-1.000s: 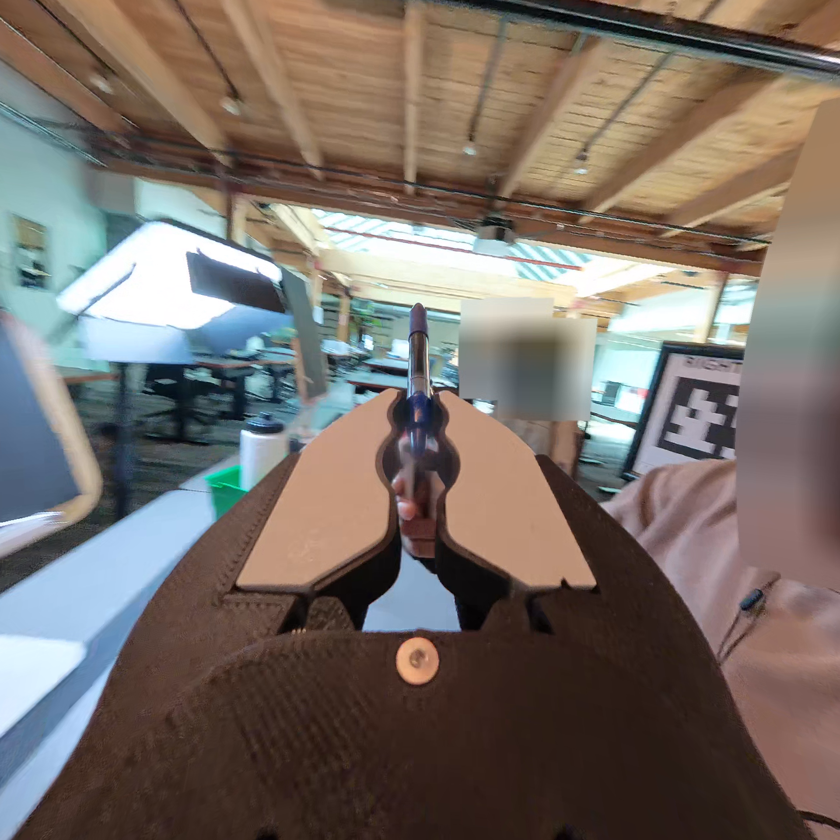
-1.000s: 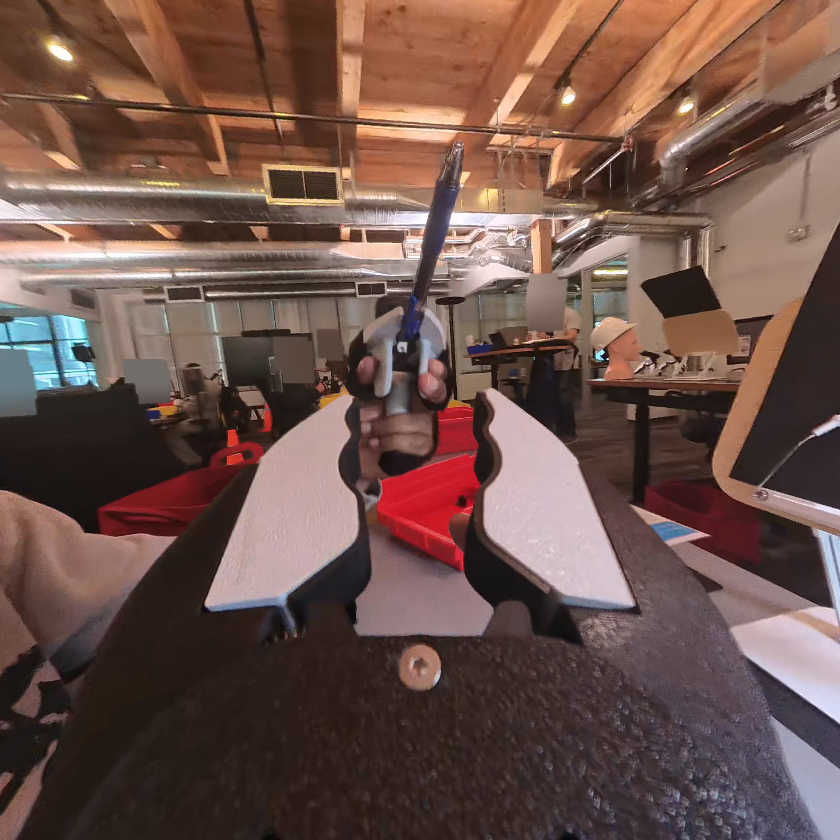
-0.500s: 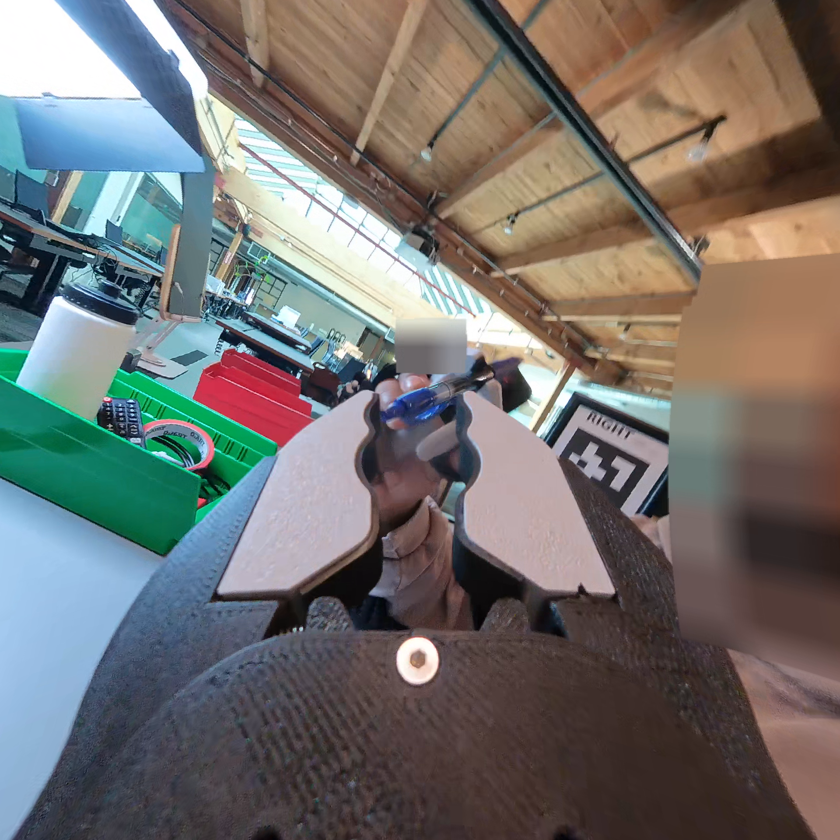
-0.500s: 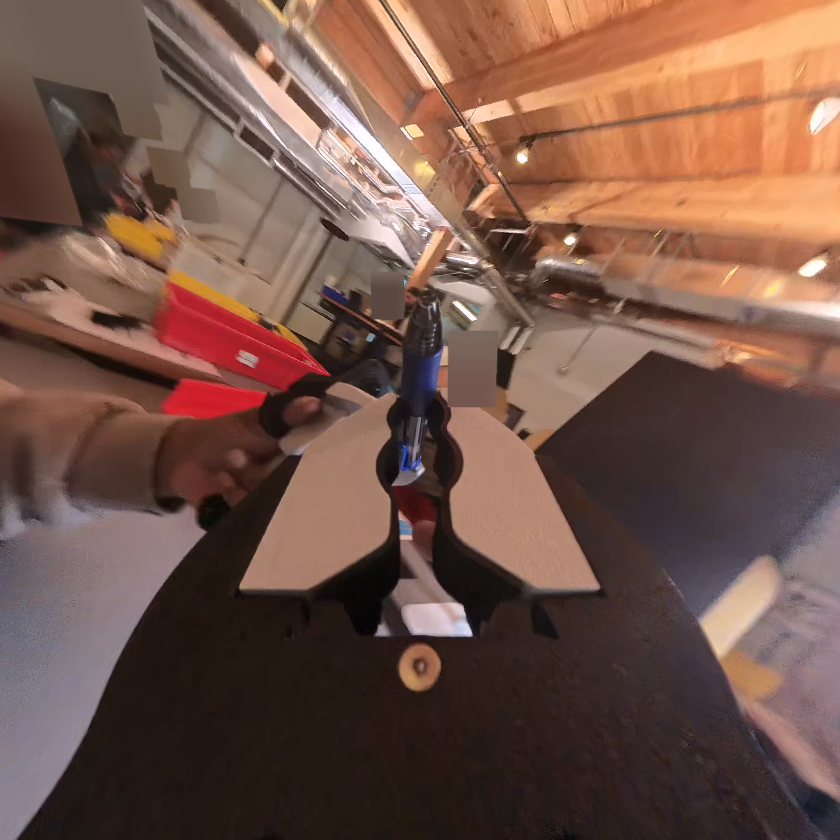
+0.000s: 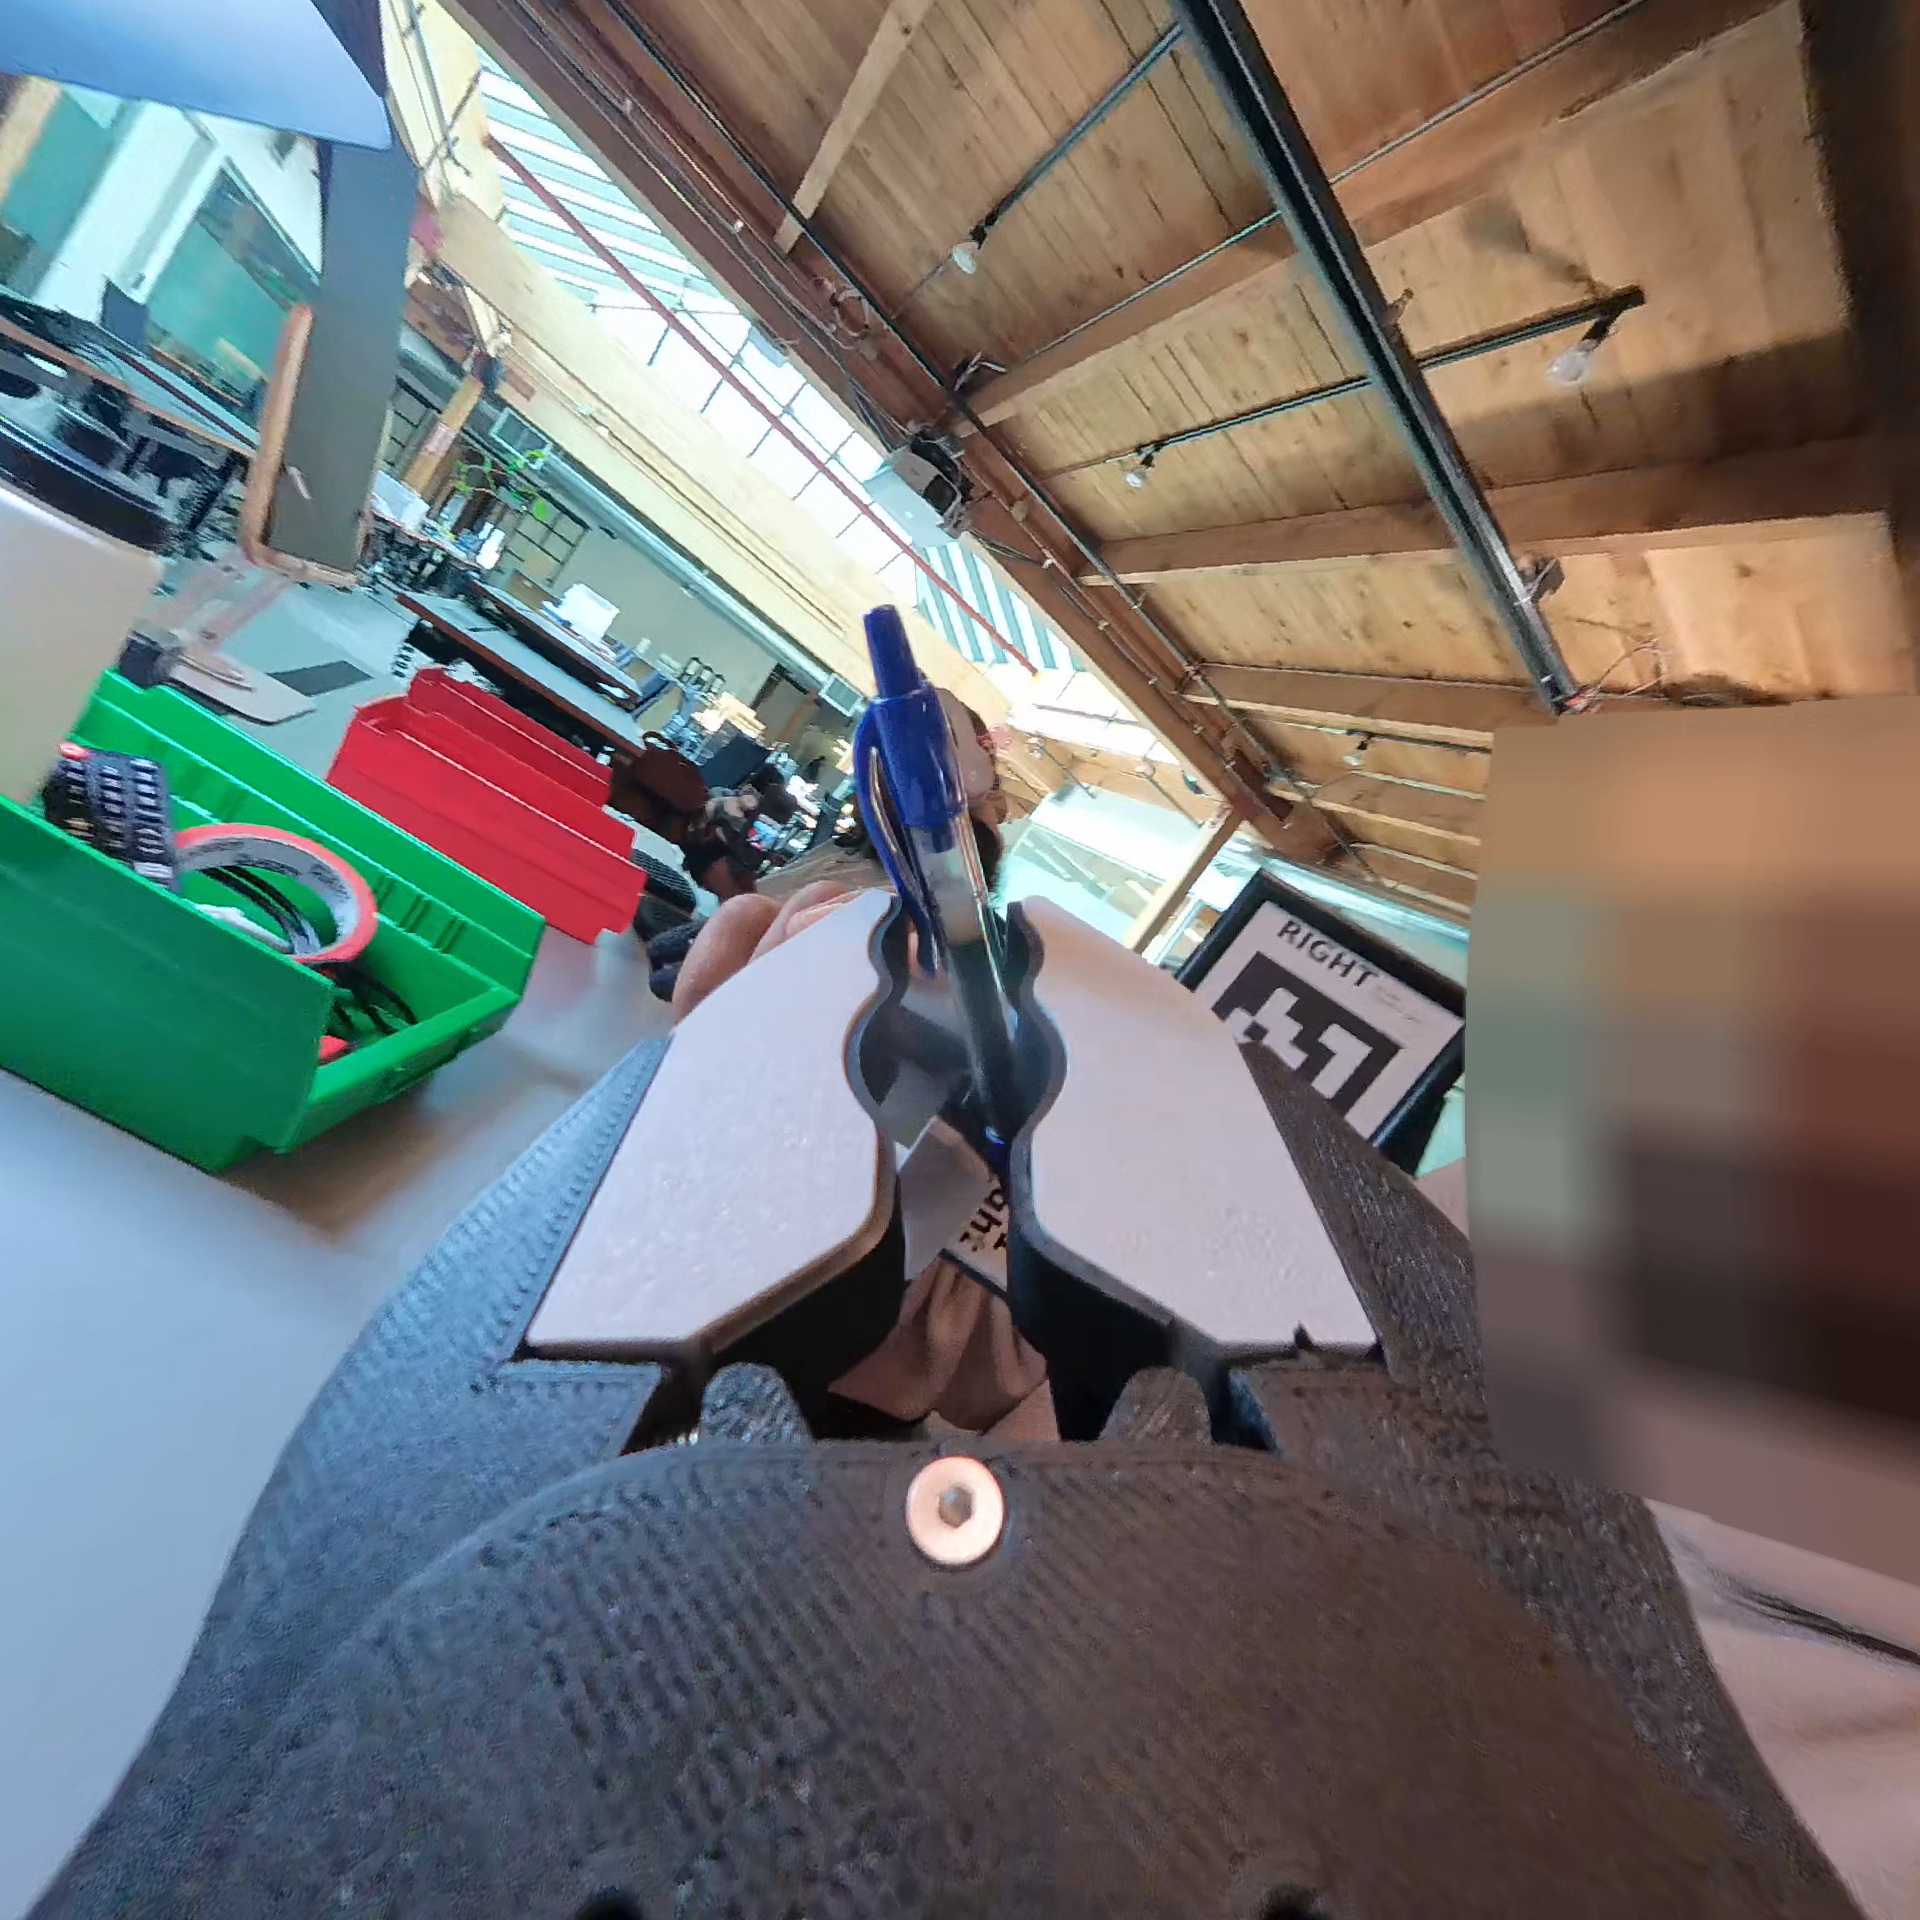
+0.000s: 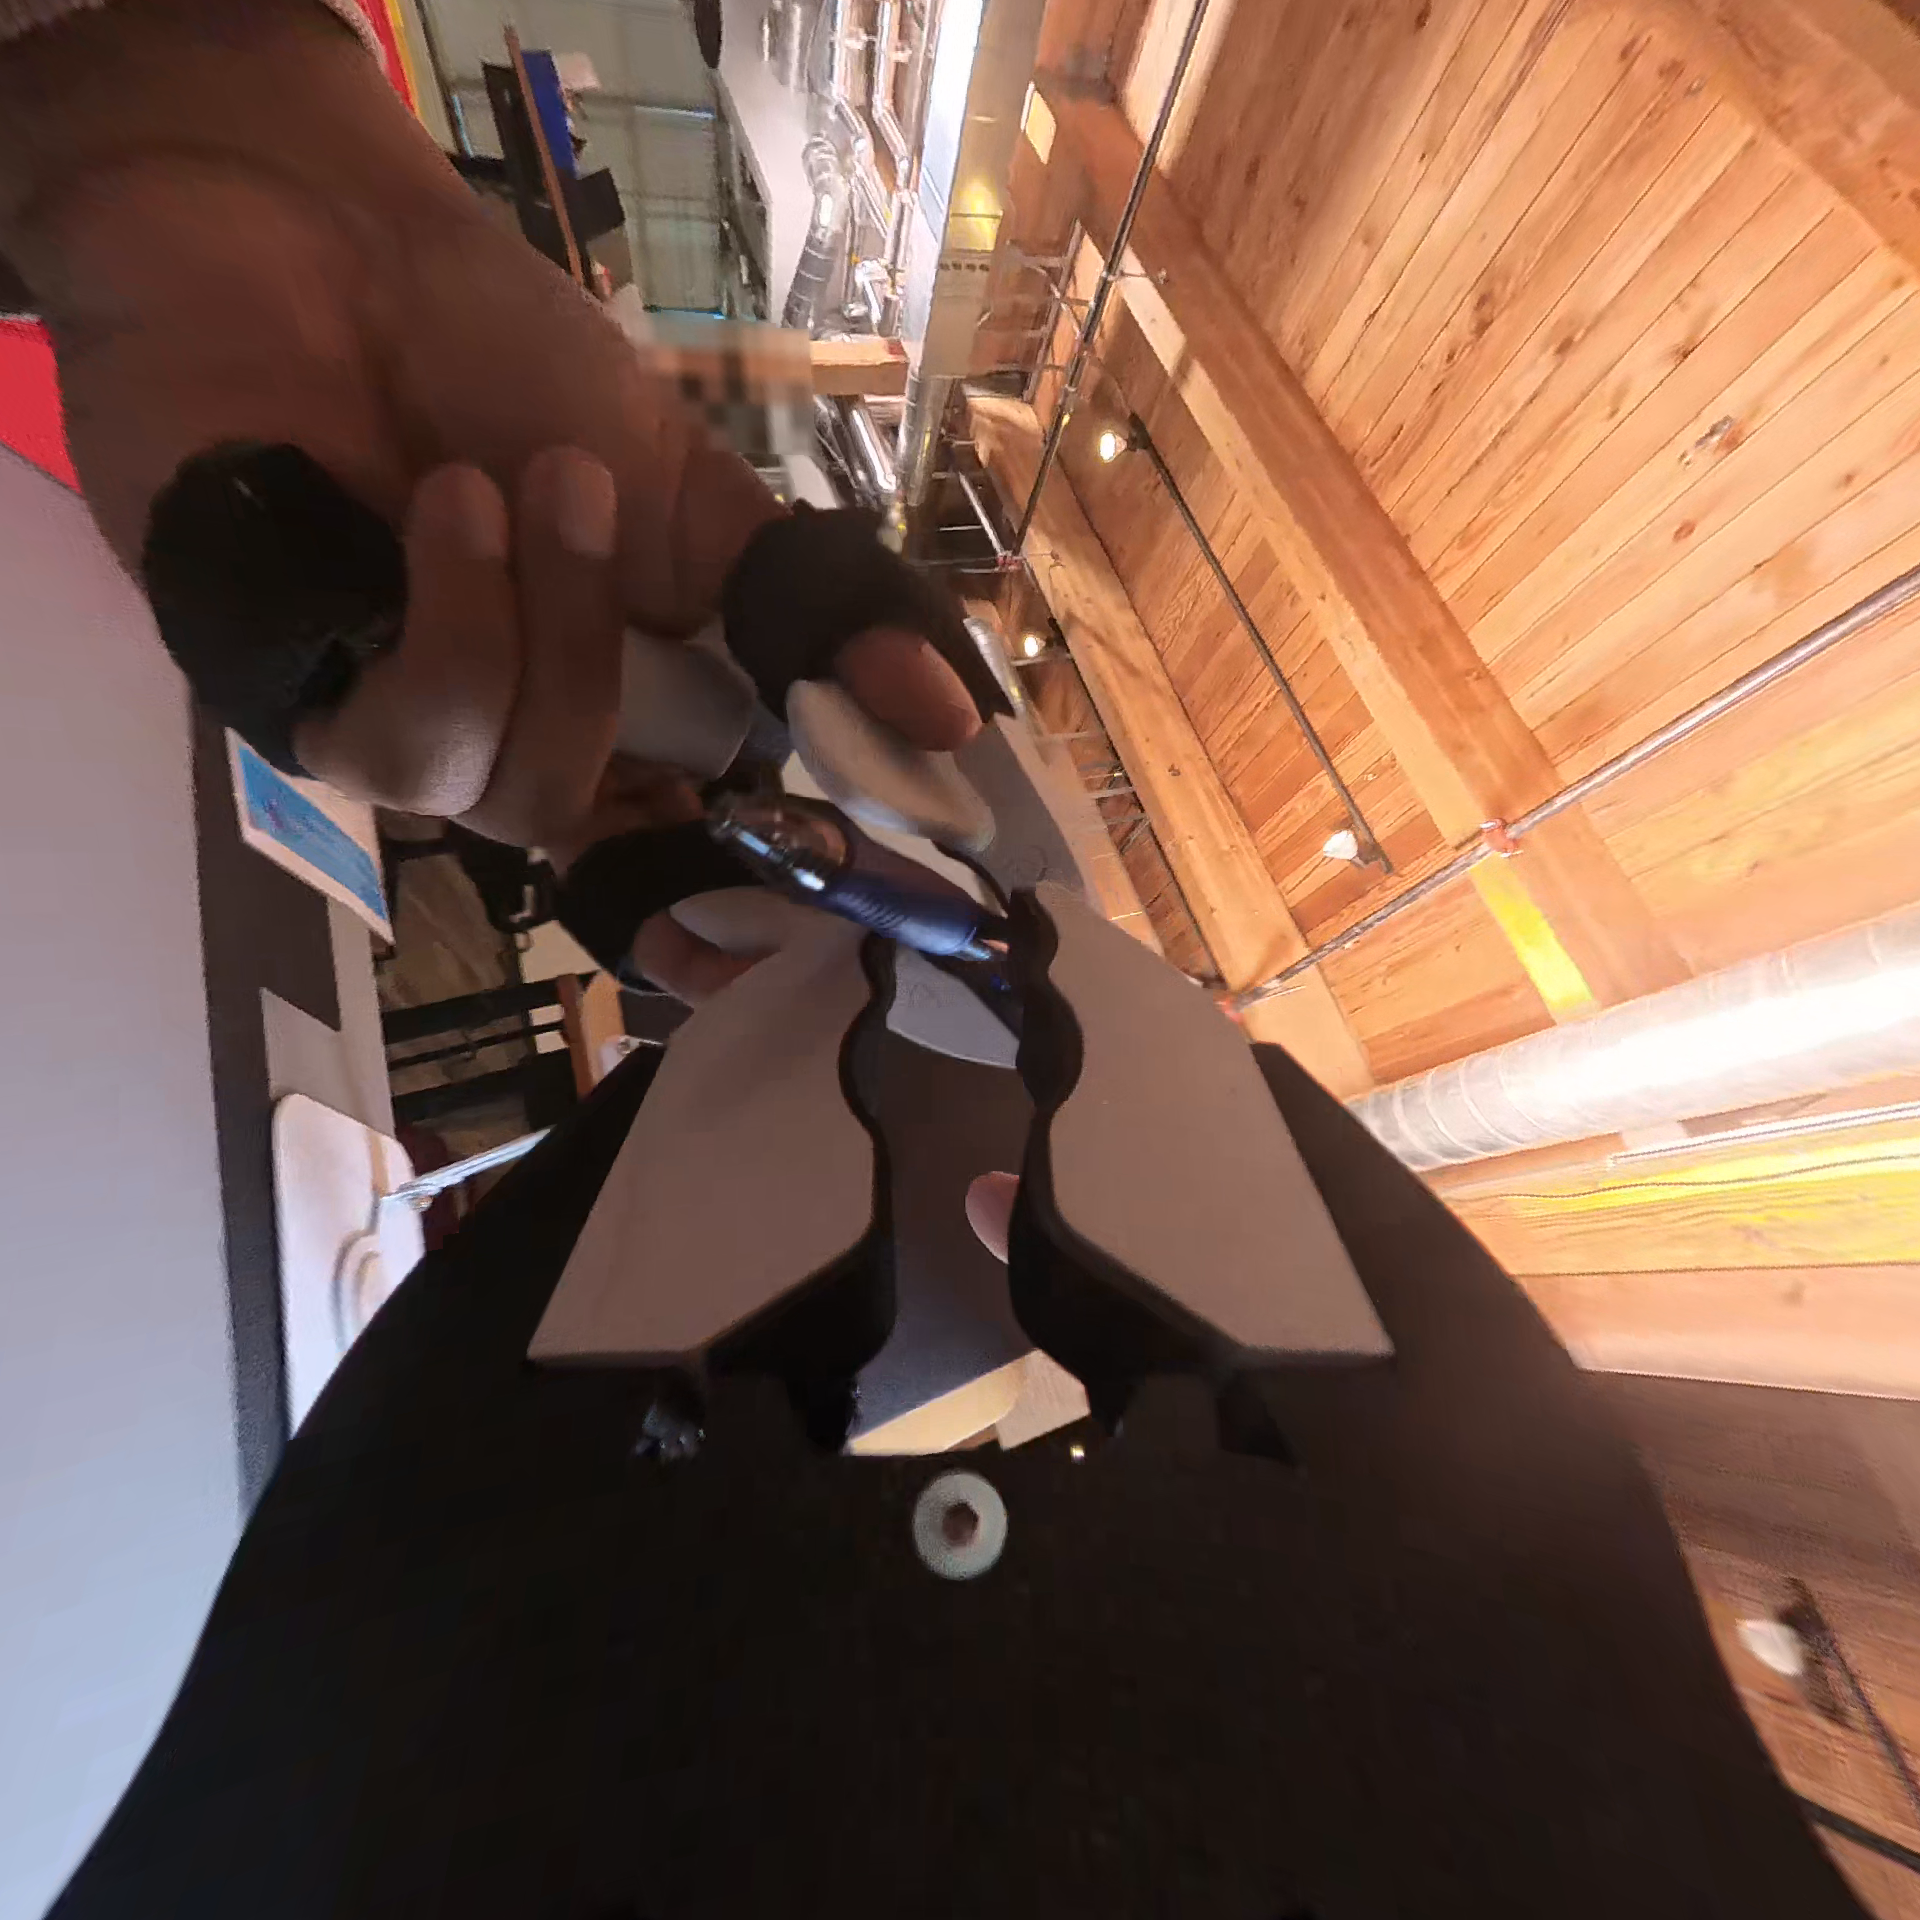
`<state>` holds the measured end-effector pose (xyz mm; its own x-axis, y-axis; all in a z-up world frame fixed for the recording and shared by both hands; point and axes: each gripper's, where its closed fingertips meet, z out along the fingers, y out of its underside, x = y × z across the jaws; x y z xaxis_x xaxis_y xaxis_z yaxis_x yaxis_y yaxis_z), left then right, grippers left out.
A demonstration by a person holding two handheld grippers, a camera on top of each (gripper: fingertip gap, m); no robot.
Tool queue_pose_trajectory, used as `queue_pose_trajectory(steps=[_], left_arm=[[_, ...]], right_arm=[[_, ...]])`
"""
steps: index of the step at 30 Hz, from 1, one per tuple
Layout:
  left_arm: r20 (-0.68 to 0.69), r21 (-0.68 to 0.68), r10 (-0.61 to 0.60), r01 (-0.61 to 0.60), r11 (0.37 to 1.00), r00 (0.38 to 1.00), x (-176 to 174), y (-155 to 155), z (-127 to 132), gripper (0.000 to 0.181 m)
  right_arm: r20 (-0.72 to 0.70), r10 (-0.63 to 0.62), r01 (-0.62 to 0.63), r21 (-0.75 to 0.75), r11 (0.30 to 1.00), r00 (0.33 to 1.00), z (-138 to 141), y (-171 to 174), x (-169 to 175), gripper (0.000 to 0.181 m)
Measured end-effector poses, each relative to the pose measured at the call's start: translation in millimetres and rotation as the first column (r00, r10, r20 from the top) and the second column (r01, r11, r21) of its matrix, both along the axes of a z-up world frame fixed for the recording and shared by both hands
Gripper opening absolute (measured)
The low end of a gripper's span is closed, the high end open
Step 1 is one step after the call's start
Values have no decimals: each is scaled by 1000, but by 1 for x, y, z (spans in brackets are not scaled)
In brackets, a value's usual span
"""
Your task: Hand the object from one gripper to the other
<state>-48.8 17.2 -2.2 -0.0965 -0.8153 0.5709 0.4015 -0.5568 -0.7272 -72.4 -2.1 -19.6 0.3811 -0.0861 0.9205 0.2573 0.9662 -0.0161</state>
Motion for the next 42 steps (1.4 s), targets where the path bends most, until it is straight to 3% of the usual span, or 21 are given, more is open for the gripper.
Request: queue_pose_trajectory(steps=[1,3,5,7,9,11,13,15,17,20,23,25,29,33,35,38,40,42], left_arm=[[-28,27,37,-37,999,999,-2,2,-1,17],[-112,94,136,-126,988,984,-6,10,-7,17],[-196,157,191,-161,974,962,-6,14,-16,21],[-192,140,161,-136,981,968,-4,13,-18,22],[-133,71,86,-77,995,987,1,10,-16,22],[-84,27,41,-38,999,996,2,8,-14,19],[-17,17,6,-6,1000,1000,-2,5,-6,16],[29,35,27,-28,999,999,-13,4,5,15],[42,76,101,-104,992,994,-32,7,17,14],[-188,210,245,-205,956,951,-43,10,7,14],[-525,348,346,-175,921,778,-30,13,-33,14],[-630,396,351,-103,913,692,-16,8,-51,14],[-715,381,312,-25,924,626,0,1,-69,14],[-725,372,303,-19,928,618,-2,-1,-68,14],[-753,379,313,-7,925,579,-4,-1,-73,14],[-735,383,319,-21,923,598,-5,-3,-65,14],[-742,404,345,-27,914,575,-11,-2,-65,14],[-736,400,336,-23,916,588,-10,-4,-62,13]], right_arm=[[29,16,-15,-52,999,999,-3,3,-1,24],[114,93,-64,-229,971,989,-12,8,-3,31],[177,202,-109,-430,896,963,-18,8,-1,33],[204,286,-132,-549,825,936,-18,4,4,33],[240,279,-108,-546,831,930,-18,1,8,34],[316,167,-27,-403,915,934,-21,2,8,35],[336,73,30,-292,956,939,-22,0,4,43],[311,27,38,-203,978,950,-18,-3,0,44],[282,53,14,-229,973,958,-16,-2,0,44],[195,153,-46,-465,884,969,-9,14,7,51],[122,239,-118,-608,786,963,3,14,15,61],[141,231,-100,-608,787,963,3,12,16,63],[228,256,-62,-622,781,939,-11,7,15,54],[309,295,-21,-657,753,904,-30,3,12,46],[319,271,-11,-629,777,908,-34,4,8,46],[193,292,-88,-677,730,937,-14,6,10,56],[120,296,-137,-683,717,948,-1,7,15,58],[144,291,-120,-678,725,946,-4,6,14,57]])
